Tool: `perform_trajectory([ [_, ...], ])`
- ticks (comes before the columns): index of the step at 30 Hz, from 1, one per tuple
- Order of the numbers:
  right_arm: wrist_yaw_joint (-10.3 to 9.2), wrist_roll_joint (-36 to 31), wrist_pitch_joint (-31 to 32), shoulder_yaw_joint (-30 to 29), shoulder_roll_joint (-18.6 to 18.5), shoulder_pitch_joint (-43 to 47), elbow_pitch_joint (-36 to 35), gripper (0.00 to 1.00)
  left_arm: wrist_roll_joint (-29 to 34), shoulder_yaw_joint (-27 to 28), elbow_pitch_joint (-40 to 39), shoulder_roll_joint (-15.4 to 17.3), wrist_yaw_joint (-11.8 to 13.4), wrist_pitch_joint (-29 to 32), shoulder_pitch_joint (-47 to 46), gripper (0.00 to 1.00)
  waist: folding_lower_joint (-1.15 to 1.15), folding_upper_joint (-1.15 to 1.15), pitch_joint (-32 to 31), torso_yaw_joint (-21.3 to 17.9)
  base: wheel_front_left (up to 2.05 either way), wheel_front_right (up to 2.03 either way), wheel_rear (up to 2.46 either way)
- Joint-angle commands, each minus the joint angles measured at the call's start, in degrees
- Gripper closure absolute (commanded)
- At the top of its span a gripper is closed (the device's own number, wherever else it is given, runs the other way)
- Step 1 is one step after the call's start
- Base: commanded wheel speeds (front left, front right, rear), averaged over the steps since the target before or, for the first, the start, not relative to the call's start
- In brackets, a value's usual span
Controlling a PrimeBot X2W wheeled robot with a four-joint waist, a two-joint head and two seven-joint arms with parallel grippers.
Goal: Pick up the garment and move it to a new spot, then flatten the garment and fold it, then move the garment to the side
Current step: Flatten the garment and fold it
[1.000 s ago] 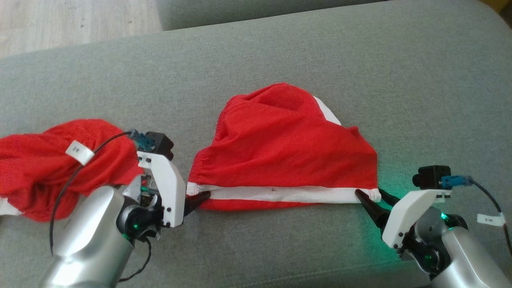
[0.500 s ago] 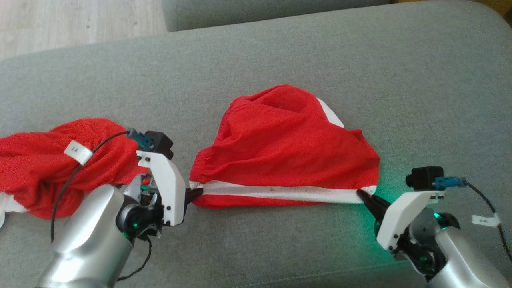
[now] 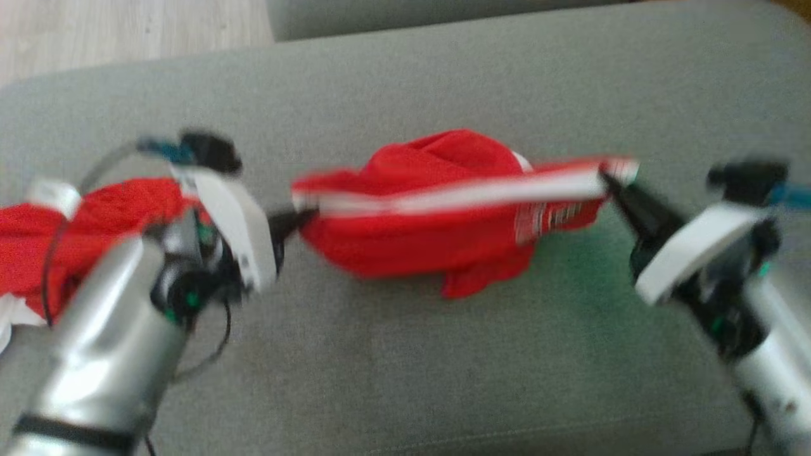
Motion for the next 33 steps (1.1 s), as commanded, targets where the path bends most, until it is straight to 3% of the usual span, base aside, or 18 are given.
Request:
perform_trajectory([
  [1,-0.04,1.8,-1.0,0.9,-2.1,-6.0,-2.7,1.00,0.3,3.8,-1.9,0.7,0.0,-1.2,-7.9,1.00,0.00,0.00,3.2,0.7,0.00,0.00,0.00],
  [7,-0.04,7.1,-4.0,5.0,-7.8,-23.8,-0.6,1.00,2.0,6.0,4.7,-3.4,1.1,-4.3,-23.6,1.00,0.00,0.00,10.9,2.3,0.00,0.00,0.00],
  [18,-0.04,14.9,-10.1,15.8,-10.5,-56.3,12.1,1.00,5.3,8.9,21.1,-8.0,2.3,-12.0,-50.7,1.00,0.00,0.00,18.3,2.6,0.00,0.00,0.00],
  [28,-0.04,18.6,-14.8,21.4,-11.1,-75.3,19.9,1.00,6.3,10.7,30.5,-10.1,2.6,-18.9,-66.2,1.00,0.00,0.00,20.6,2.5,0.00,0.00,0.00],
  [33,-0.04,21.5,-14.9,26.4,-12.0,-78.1,20.9,1.00,6.4,9.3,34.7,-11.1,1.1,-19.1,-68.6,1.00,0.00,0.00,21.2,2.6,0.00,0.00,0.00],
])
